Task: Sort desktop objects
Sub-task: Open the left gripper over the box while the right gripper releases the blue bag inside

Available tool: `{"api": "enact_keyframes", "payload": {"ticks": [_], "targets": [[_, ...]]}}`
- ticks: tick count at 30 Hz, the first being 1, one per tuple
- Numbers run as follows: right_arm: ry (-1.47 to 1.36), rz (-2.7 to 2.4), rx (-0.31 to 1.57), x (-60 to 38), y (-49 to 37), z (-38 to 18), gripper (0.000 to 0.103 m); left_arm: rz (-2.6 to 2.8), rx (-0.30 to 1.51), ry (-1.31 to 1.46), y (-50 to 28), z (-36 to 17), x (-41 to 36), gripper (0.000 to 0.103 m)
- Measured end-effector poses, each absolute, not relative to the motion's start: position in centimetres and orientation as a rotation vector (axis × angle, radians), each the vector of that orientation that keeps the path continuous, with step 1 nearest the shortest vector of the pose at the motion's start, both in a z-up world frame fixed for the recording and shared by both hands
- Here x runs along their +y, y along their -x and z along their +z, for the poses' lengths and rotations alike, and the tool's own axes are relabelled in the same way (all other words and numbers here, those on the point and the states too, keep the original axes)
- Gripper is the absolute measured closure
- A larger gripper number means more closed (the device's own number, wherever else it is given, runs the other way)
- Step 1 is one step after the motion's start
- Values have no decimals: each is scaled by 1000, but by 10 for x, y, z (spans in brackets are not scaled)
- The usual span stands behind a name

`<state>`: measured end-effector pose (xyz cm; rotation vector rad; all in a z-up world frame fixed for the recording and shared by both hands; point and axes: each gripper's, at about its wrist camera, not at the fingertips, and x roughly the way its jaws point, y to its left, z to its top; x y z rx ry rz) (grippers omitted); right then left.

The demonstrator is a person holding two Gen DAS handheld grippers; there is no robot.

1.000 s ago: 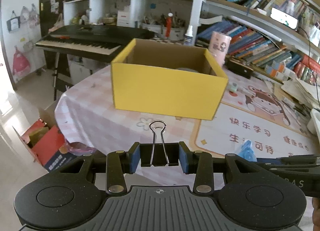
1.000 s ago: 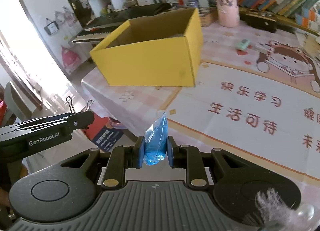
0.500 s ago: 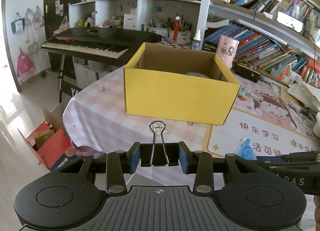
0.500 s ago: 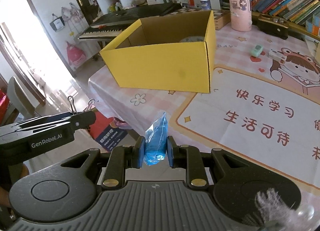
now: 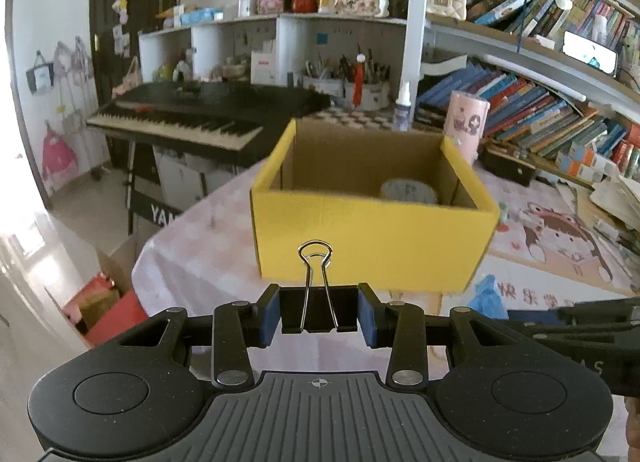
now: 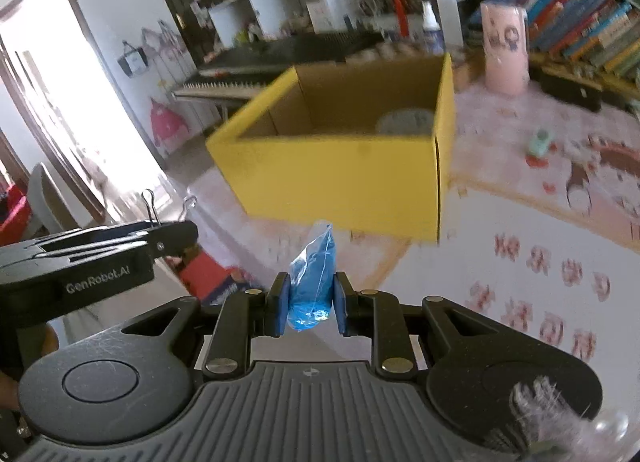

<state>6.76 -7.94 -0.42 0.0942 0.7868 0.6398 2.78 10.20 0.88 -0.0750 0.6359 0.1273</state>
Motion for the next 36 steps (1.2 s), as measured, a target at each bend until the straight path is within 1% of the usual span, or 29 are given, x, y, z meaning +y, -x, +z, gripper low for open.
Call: {"api": "enact_keyframes", "payload": {"ticks": [8, 11, 22, 29, 36], "targets": [[-101, 683, 647, -77, -114, 22, 82, 132, 575, 38, -69, 26, 94, 65], [-98, 695, 628, -77, -136, 28, 82, 139, 565, 35, -86, 30, 91, 65], [-5, 697, 648, -73, -202, 18, 82, 163, 608, 17, -146, 22, 79, 65], [151, 767, 694, -61, -236, 1, 82, 196, 654, 12, -179, 12, 80, 65], [293, 833, 681, -50, -255, -7, 82, 205, 705, 4, -203, 0, 74, 65]]}}
